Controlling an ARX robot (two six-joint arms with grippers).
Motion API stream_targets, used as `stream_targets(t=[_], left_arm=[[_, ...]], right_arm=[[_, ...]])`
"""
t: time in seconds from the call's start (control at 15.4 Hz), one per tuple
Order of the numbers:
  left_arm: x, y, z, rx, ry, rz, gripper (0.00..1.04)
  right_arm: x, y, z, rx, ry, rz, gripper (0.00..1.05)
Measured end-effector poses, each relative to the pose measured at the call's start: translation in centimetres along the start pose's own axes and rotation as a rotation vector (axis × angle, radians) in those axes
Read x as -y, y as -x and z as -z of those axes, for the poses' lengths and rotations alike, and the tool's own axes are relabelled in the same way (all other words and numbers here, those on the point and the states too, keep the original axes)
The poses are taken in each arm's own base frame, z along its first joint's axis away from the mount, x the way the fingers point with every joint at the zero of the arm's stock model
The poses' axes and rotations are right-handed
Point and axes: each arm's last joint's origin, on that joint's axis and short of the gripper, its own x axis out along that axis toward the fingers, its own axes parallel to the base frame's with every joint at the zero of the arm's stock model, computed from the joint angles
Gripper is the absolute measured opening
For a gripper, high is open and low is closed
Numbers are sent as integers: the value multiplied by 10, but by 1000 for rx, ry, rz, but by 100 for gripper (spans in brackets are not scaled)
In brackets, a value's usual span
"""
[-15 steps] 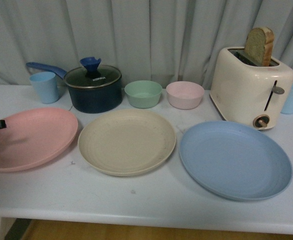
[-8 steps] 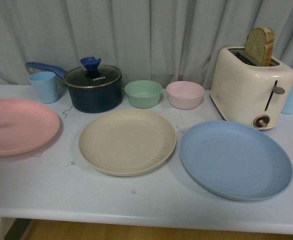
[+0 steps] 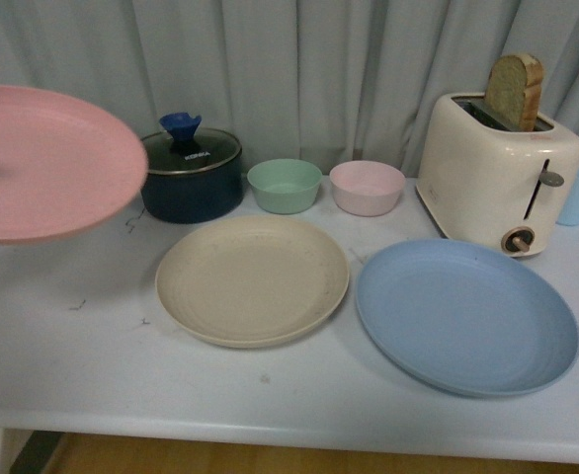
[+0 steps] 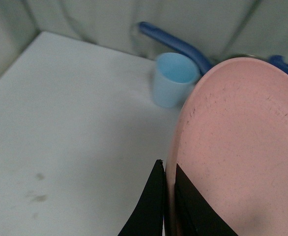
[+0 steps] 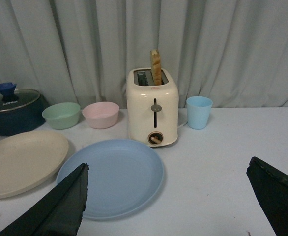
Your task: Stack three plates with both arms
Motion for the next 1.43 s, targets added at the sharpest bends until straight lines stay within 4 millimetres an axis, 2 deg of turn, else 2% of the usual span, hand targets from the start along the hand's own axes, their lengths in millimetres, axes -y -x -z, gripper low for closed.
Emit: stream_targets(t=[0.07, 0.26, 0.46, 0.85, 0.98, 1.17, 1.3, 1.43], left_arm=[[30, -4, 7, -1, -39, 64, 3], [90, -22, 30, -27, -91, 174, 3], [134, -43, 58, -69, -93, 208, 3], [156, -53, 67, -77, -78, 234, 3], [166, -65, 80, -102, -63, 239, 3], [152, -81, 106, -148, -24, 172, 3], [147, -82, 104, -129, -6, 161, 3], [153, -82, 108, -141, -4, 175, 3]], right_arm=[[0, 0, 0, 0, 0, 0, 98], [0, 0, 0, 0, 0, 0, 98], [0, 0, 0, 0, 0, 0, 98], [0, 0, 0, 0, 0, 0, 98], [0, 0, 0, 0, 0, 0, 98], [0, 0, 0, 0, 0, 0, 98], [0, 0, 0, 0, 0, 0, 98], [0, 0, 0, 0, 0, 0, 98]])
